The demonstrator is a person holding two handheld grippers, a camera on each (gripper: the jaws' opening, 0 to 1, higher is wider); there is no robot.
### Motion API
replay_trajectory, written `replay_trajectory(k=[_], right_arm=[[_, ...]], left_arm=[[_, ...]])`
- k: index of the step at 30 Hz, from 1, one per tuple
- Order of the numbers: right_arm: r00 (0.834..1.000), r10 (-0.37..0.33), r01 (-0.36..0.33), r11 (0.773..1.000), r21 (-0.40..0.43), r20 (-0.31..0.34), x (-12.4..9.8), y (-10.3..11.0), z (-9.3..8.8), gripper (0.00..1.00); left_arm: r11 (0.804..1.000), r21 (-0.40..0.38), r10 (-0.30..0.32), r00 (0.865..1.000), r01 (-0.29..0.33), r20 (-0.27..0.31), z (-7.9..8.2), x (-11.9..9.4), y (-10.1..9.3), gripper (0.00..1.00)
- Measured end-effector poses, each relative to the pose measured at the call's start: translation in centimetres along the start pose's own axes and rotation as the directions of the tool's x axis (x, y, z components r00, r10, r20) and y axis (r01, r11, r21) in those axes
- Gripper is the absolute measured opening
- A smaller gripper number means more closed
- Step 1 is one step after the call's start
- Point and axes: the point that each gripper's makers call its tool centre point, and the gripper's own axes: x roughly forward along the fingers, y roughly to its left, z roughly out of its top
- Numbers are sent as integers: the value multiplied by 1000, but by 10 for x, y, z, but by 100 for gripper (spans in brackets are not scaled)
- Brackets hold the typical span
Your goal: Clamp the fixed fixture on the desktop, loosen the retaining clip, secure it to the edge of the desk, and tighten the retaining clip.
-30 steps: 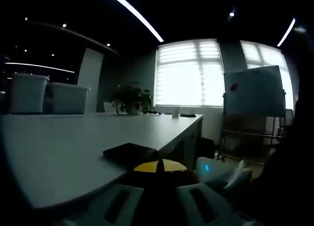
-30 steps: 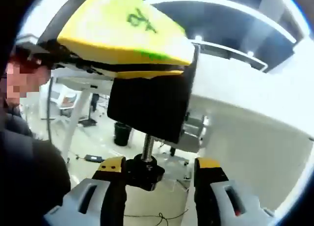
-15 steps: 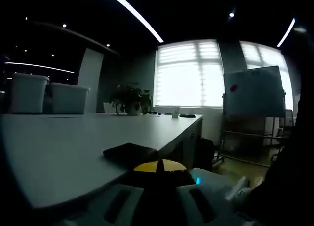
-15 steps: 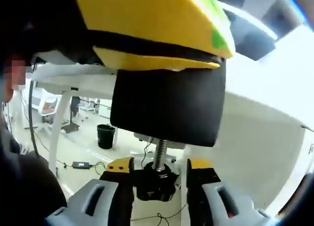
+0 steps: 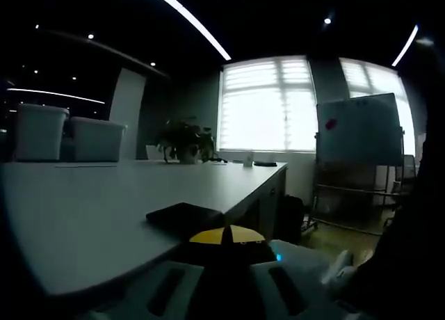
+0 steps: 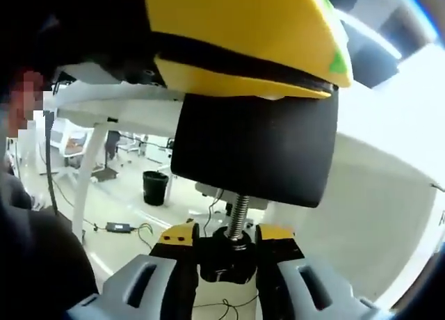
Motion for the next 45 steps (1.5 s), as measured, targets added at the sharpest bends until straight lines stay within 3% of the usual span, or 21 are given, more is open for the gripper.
replay_trajectory(k=[5, 7, 10, 12, 15, 17, 18, 22, 27, 28, 29, 30, 32, 33, 35, 39, 40, 42, 45], right_arm=[[996, 94, -94, 994, 60, 3, 1, 6, 0, 29], [985, 173, -171, 978, 116, -4, 0, 9, 1, 29], [963, 269, -269, 960, 73, 10, 0, 15, 3, 29], [934, 356, -356, 933, 53, 18, -1, 19, 3, 29], [867, 492, -495, 868, 42, 75, -6, 24, 6, 28], [828, 547, -546, 836, -44, 121, -7, 21, 9, 28], [804, 585, -589, 808, -1, 105, -10, 26, 7, 28], [774, 627, -629, 778, -12, 91, -9, 29, 8, 28], [722, 685, -687, 726, -16, 91, -17, 41, 10, 28], [706, 702, -705, 709, 6, 96, -20, 45, 11, 28], [714, 694, -697, 718, -3, 92, -19, 44, 11, 29], [745, 664, -663, 747, -35, 60, -15, 39, 8, 29], [785, 618, -616, 786, -47, 48, -12, 35, 9, 30], [815, 575, -573, 818, -42, 76, -11, 33, 13, 32], [846, 521, -528, 848, 42, 116, -10, 28, 16, 40], [949, 282, -297, 949, 103, 138, -13, 8, 14, 40], [964, 235, -249, 962, 115, 123, -13, 5, 10, 42], [977, 190, -199, 976, 93, 98, -13, 8, 4, 42], [981, 172, -178, 982, 60, 92, -13, 15, 4, 47]], left_arm=[[1000, -3, 2, 1000, -2, 9, 0, -1, -1, 1], [1000, 1, -1, 1000, 1, 8, 0, -1, -2, 1], [1000, 3, 1, 1000, -1, 6, 0, -1, -3, 1], [1000, 9, 3, 1000, -3, 3, 0, -1, -3, 1], [1000, 9, 5, 1000, -5, 1, 0, -1, -4, 1], [1000, 12, 6, 1000, -6, 1, 1, -1, -4, 1], [1000, 11, 5, 1000, -5, 2, 1, -1, -4, 1], [1000, 13, 2, 1000, -2, 2, 1, -2, -4, 1], [1000, 10, -3, 1000, 3, 9, 1, -2, -3, 1], [999, -33, -1, 1000, 1, 22, 3, -2, -3, 1], [1000, -15, -3, 1000, 3, 17, 3, -4, -1, 1], [1000, 3, -5, 1000, 5, 14, 2, -3, -2, 1], [1000, 4, -5, 1000, 5, 10, 1, -3, -3, 1], [1000, 4, -5, 1000, 5, 11, 1, -3, -2, 1], [1000, 7, -4, 1000, 4, 6, 0, -3, -2, 1], [1000, 9, -3, 1000, 2, 3, 0, -2, -1, 1], [1000, 11, -2, 1000, 2, 1, 0, -2, -1, 1], [1000, 11, -1, 1000, 1, 0, 0, -1, -1, 1], [1000, 11, -1, 1000, 1, 3, 0, -1, 0, 1]])
